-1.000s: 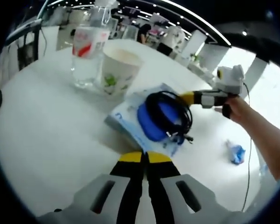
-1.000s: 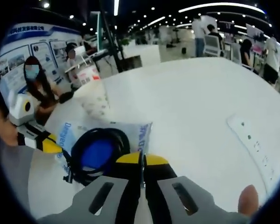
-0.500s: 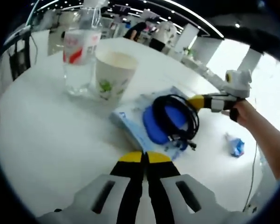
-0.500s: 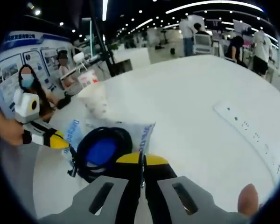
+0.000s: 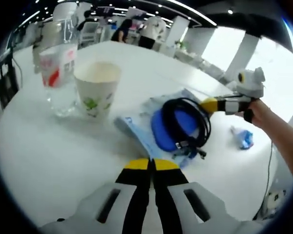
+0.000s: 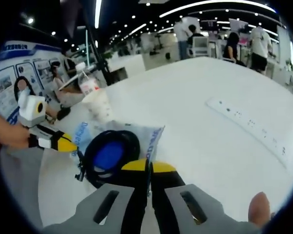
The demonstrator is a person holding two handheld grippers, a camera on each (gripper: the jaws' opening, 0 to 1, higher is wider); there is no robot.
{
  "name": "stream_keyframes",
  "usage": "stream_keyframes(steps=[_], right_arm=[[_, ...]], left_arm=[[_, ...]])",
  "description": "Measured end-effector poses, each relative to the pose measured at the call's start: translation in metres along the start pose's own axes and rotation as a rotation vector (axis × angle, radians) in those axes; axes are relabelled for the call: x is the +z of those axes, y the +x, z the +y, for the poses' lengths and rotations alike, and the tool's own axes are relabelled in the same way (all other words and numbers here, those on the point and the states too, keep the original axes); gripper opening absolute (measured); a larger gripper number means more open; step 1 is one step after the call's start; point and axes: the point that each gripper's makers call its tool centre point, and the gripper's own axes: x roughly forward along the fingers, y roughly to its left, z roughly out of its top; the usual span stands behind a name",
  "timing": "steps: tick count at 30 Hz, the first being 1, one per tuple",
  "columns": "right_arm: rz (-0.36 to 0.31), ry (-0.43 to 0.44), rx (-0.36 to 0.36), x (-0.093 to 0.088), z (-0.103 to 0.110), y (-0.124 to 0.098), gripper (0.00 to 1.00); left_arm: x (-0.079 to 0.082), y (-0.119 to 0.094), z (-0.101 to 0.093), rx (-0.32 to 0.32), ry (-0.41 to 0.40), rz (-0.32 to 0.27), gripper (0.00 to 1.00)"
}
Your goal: Arrange the tabletop items into an orderly group along one side of the table until the central work area is clear of visible clutter.
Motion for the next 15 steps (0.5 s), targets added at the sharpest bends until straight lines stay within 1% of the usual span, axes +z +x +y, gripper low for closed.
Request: stream_keyframes(steps=[3,6,15], right_arm=[[-0.001,0.011,-0.016,-0.003,-0.001,-0.005,0.01],[-0.005,0.026,-0.031,-0.006,-0.002,-0.010,0.01],[-0.016,0.074,-0.073,-0.014,-0.004,-0.026,0.01]], left_arm=[[0.004,0.002,-0.002,-0.013,0.017,0.008,0.00],[0.010,0.004,-0.004,-0.023,0.054,0.015,0.00],[0.020,0.011,-0.009,-0.062,0.127,0.052,0.00]])
